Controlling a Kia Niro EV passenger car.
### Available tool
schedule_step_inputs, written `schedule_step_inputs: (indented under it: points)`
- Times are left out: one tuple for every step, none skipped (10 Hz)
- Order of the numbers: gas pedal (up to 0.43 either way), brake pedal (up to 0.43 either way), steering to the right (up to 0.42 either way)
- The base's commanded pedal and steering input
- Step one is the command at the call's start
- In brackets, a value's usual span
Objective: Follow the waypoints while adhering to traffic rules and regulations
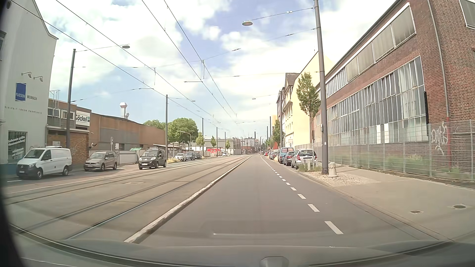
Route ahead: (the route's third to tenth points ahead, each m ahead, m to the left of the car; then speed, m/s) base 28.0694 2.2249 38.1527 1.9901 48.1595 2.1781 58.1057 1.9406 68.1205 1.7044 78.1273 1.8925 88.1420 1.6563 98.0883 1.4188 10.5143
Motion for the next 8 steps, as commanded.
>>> schedule_step_inputs:
  points:
    - [0.028, 0.030, 0.010]
    - [0.039, 0.030, 0.007]
    - [0.039, 0.030, 0.006]
    - [0.039, 0.030, 0.005]
    - [0.047, 0.030, 0.001]
    - [0.047, 0.030, -0.001]
    - [0.047, 0.030, 0.000]
    - [0.059, 0.030, 0.000]
